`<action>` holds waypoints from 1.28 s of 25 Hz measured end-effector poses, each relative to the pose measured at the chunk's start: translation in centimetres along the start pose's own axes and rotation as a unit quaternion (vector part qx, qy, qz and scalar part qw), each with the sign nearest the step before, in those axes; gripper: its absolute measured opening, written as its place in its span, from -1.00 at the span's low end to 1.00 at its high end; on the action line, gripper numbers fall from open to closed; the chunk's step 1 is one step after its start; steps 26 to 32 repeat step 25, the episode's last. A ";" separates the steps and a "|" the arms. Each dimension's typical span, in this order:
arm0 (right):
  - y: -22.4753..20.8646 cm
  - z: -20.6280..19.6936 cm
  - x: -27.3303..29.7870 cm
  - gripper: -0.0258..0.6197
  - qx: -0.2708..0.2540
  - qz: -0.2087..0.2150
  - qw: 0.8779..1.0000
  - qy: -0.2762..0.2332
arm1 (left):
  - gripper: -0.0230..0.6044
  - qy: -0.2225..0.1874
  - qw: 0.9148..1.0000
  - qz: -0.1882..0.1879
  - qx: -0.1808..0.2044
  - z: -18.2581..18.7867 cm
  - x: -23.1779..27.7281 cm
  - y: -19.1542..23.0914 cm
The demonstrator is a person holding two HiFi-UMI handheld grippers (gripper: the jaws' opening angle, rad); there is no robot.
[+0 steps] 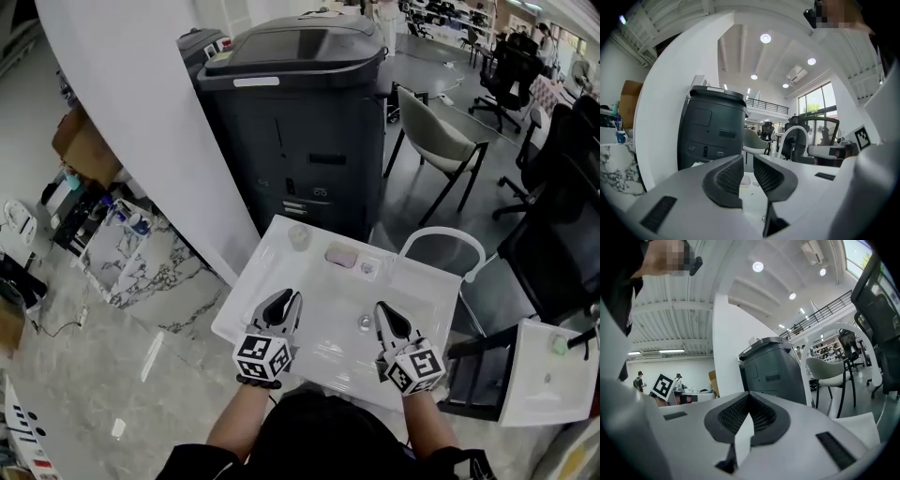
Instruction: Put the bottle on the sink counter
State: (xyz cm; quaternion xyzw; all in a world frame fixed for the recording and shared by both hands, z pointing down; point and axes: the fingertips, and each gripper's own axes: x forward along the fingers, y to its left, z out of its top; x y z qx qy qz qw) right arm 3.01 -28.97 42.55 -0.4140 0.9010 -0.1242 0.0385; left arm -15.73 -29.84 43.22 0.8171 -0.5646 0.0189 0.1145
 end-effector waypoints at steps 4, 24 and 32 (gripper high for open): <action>0.4 0.4 0.1 -0.83 -0.009 -0.011 1.000 -0.005 | -0.69 -0.001 1.000 -0.009 0.000 0.1 -0.6 0.0; 4.5 -0.8 2.2 -0.83 -0.003 -0.043 0.999 0.009 | -0.69 -0.013 0.999 -0.051 0.001 1.0 -2.4 2.8; 4.8 -1.0 2.3 -0.83 -0.004 -0.041 0.999 0.011 | -0.69 -0.012 0.999 -0.049 0.000 0.9 -2.5 3.0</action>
